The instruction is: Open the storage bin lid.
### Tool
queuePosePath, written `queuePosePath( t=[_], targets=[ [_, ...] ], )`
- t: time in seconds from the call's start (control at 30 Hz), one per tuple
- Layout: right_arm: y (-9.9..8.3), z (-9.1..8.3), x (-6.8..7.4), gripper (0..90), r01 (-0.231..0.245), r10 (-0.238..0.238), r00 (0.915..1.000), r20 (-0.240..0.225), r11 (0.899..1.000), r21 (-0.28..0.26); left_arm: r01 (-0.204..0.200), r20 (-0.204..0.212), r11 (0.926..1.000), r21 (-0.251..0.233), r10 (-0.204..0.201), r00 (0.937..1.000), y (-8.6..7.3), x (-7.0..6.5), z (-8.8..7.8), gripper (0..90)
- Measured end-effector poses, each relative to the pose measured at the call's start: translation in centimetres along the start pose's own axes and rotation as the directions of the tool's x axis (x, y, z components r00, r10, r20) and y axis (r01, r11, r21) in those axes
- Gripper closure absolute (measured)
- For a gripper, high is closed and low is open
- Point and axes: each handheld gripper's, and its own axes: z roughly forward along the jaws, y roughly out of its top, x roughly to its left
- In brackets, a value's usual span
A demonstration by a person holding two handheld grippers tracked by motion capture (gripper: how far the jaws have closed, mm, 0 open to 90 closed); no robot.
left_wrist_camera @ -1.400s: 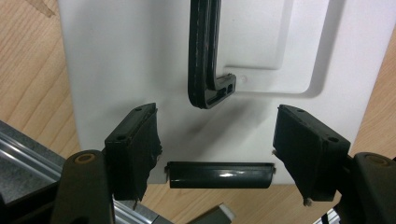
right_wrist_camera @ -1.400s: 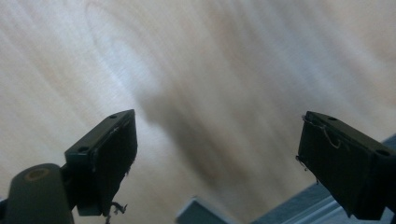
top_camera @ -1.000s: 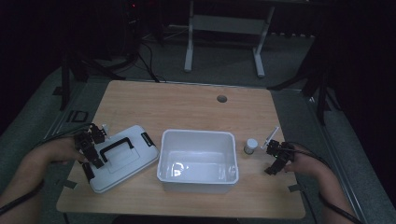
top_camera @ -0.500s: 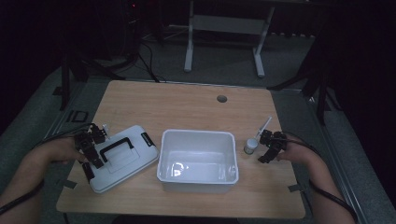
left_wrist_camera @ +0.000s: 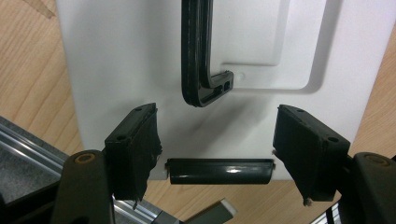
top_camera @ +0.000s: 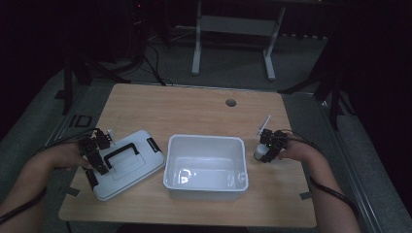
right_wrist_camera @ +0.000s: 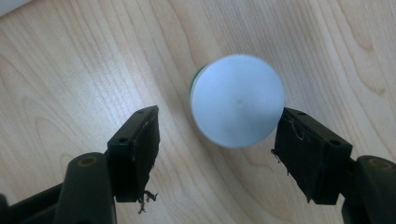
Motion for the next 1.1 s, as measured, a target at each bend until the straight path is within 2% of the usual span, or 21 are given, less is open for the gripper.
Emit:
queuePosePath(
  t=[0.03, 0.17, 0.27, 0.4, 0.6, 0.63, 0.67, 0.7, 0.8, 0.93, 1.1],
  targets=[
    [0.4, 0.1, 0.0, 33.3, 0.020, -0.020, 0.9998, 0.002, 1.000, 0.000, 0.003, -0.004, 1.0000, -0.003, -0.003, 1.0000, 0.0, 0.0, 0.0, 30.5],
    [0.9, 0.1, 0.0, 37.2, 0.054, -0.054, 0.9984, 0.015, 0.998, 0.014, 0.002, 0.000, 1.0000, 0.005, -0.002, 1.0000, -0.2, 0.0, 0.0, 30.5],
    [1.3, 0.1, -0.3, 40.0, 0.052, -0.052, 0.9986, 0.002, 0.998, 0.018, 0.005, 0.003, 1.0000, 0.005, -0.005, 1.0000, -0.3, 0.1, 0.1, 30.5],
    [1.8, 0.2, -0.4, 39.4, 0.042, -0.041, 0.9990, -0.018, 0.999, 0.027, 0.005, 0.004, 1.0000, 0.006, -0.005, 1.0000, -0.4, 0.1, 0.0, 30.7],
    [2.7, 0.6, -0.3, 40.6, 0.064, -0.063, 0.9979, -0.015, 0.997, 0.053, 0.003, 0.002, 1.0000, 0.004, -0.003, 1.0000, -0.7, 0.1, -0.1, 30.7],
    [2.9, 0.6, -0.2, 44.3, 0.074, -0.074, 0.9973, -0.005, 0.996, 0.058, 0.007, 0.004, 1.0000, 0.003, -0.007, 1.0000, -0.7, 0.1, -0.1, 30.7],
    [2.9, 0.6, -0.2, 44.3, 0.074, -0.074, 0.9973, -0.005, 0.996, 0.058, 0.006, 0.002, 1.0000, 0.004, -0.006, 1.0000, -0.7, 0.1, -0.1, 30.7],
    [3.0, 0.5, -0.1, 49.3, 0.085, -0.085, 0.9964, -0.001, 0.995, 0.056, 0.004, 0.003, 1.0000, 0.005, -0.004, 1.0000, -0.7, 0.1, 0.0, 30.7],
    [3.2, 0.5, 0.0, 49.9, 0.100, -0.101, 0.9949, 0.001, 0.992, 0.077, 0.003, 0.004, 1.0000, 0.006, -0.003, 1.0000, -0.7, 0.1, 0.0, 30.7],
    [3.2, 0.0, 0.3, 50.0, 0.110, -0.110, 0.9939, -0.011, 0.992, 0.068, 0.001, 0.003, 1.0000, 0.005, -0.001, 1.0000, -0.6, 0.0, 0.0, 30.8],
    [2.7, -1.5, 1.0, 50.0, 0.138, -0.139, 0.9903, 0.004, 0.988, 0.064, 0.003, 0.003, 1.0000, 0.000, -0.003, 1.0000, -0.5, -0.1, -0.2, 30.8]
  ],
)
